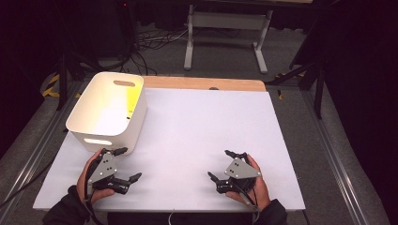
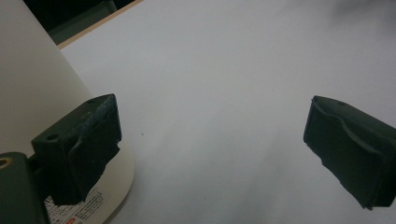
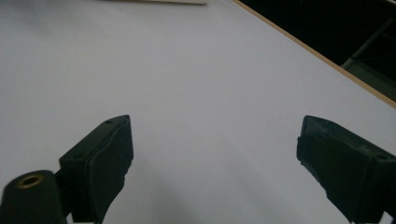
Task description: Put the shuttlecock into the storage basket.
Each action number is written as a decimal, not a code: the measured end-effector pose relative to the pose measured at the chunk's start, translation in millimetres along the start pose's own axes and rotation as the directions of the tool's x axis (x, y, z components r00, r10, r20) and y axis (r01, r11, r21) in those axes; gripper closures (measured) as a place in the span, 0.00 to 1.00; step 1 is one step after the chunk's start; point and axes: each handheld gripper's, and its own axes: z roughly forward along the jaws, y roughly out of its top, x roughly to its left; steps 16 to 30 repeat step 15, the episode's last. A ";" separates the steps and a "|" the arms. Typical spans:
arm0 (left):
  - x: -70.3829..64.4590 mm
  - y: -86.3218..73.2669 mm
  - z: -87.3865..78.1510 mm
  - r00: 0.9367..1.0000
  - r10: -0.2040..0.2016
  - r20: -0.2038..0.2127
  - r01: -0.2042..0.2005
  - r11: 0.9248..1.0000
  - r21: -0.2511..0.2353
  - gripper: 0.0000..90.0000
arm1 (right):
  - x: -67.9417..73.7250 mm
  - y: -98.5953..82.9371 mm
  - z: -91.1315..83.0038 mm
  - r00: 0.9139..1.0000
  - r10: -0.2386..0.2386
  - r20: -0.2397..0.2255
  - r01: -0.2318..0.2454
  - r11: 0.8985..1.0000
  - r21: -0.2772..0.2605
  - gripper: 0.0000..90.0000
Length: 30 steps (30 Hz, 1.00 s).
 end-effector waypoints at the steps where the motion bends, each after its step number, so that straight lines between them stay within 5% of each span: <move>1: -0.1 0.0 0.3 1.000 0.000 0.000 0.000 1.000 0.001 0.06 | -0.3 -0.1 -0.1 1.000 0.000 0.000 0.000 1.000 -0.001 0.13; 30: 1.5 -0.1 1.6 1.000 -0.003 0.000 0.003 1.000 0.013 0.05 | -2.0 -1.1 0.4 1.000 0.011 0.008 -0.011 1.000 -0.002 0.13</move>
